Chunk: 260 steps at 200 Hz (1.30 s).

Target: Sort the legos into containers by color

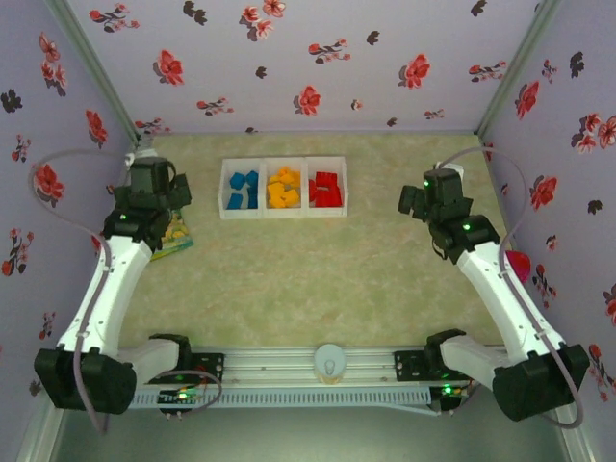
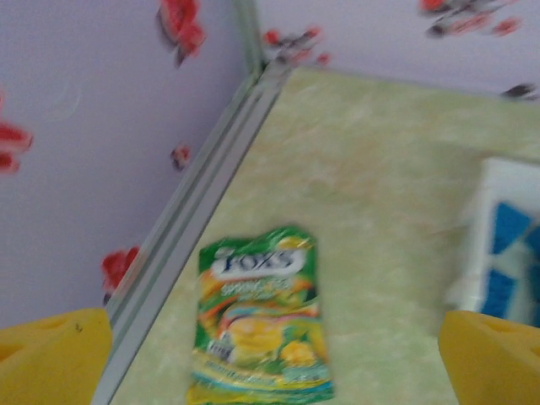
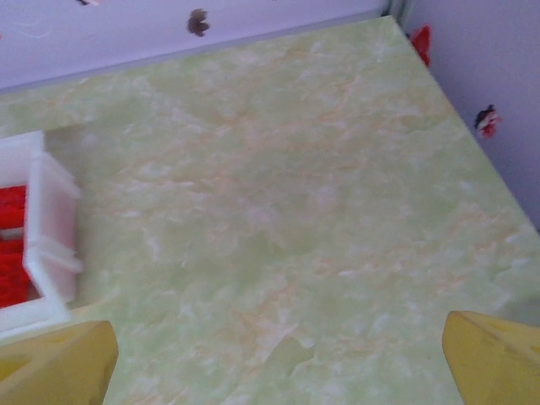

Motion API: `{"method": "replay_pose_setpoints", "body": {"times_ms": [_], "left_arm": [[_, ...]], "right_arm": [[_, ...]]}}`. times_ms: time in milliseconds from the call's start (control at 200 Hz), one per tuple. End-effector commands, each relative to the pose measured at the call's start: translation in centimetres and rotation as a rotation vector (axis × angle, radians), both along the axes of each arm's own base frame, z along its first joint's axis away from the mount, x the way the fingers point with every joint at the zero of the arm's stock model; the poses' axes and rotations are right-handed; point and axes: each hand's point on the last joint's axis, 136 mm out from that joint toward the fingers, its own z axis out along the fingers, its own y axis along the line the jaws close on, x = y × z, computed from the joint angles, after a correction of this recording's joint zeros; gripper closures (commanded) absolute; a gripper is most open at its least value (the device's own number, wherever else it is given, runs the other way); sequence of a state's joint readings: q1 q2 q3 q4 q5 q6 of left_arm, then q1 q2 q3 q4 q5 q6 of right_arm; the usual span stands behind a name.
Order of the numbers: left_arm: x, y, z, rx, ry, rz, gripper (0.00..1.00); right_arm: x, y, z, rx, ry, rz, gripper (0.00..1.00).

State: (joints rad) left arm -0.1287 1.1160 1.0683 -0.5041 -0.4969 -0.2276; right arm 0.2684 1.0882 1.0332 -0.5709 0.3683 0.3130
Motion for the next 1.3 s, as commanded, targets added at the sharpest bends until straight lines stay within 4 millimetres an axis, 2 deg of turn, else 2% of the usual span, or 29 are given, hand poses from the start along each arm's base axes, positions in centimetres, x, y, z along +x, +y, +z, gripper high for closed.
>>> {"method": "replay_pose_setpoints", "body": {"times_ms": [0, 100, 225, 300, 445, 505, 620, 740, 875, 1085, 1140, 1295], "left_arm": [[0.9, 1.5, -1.2, -0.008, -0.152, 0.04, 0.0], [1.3, 2.2, -3.9, 0.041, -0.229, 0.025, 0.0], [1.3, 2.5, -7.4, 0.137, -0.309, -0.013, 0.0], [1.1, 3.3, -9.2, 0.067, -0.333, 0.019, 0.0], [1.7, 3.0, -12.2, -0.024, -0.294, -0.026, 0.0], [2.1, 2.8, -12.7, -0.025, -0.287, -0.042, 0.0], [2.6, 2.4, -13.2, -0.029, -0.293, -0.068, 0.0], [3.0, 2.2, -14.0, -0.039, -0.306, -0.082, 0.0], [3.7, 1.4, -14.9, -0.049, -0.32, -0.132, 0.0], [4.7, -1.1, -15.8, -0.056, -0.344, -0.291, 0.0], [4.4, -1.8, -16.5, -0.067, -0.3, -0.331, 0.0], [5.5, -1.3, -16.9, -0.073, -0.243, -0.3, 0.0]], "right_arm": [[1.2, -2.5, -1.0, -0.064, -0.007, -0.086, 0.0], [2.2, -3.2, -2.2, -0.041, -0.043, -0.104, 0.0], [3.3, -4.4, -4.4, -0.004, 0.003, -0.135, 0.0], [3.9, -4.8, -5.7, -0.005, 0.022, -0.147, 0.0], [4.8, -5.2, -7.5, -0.027, 0.027, -0.131, 0.01], [5.1, -5.3, -8.0, -0.038, 0.016, -0.121, 0.01], [6.0, -3.5, -9.1, 0.023, -0.013, 0.003, 0.0], [6.3, -3.3, -9.8, 0.037, -0.056, 0.037, 0.0], [6.5, -3.8, -10.5, 0.012, -0.104, 0.041, 0.0], [6.7, -4.7, -11.8, -0.009, -0.216, 0.045, 0.0], [6.7, -4.9, -12.3, -0.005, -0.24, 0.048, 0.0], [6.8, -5.2, -14.2, 0.06, -0.29, 0.068, 0.01]]}}
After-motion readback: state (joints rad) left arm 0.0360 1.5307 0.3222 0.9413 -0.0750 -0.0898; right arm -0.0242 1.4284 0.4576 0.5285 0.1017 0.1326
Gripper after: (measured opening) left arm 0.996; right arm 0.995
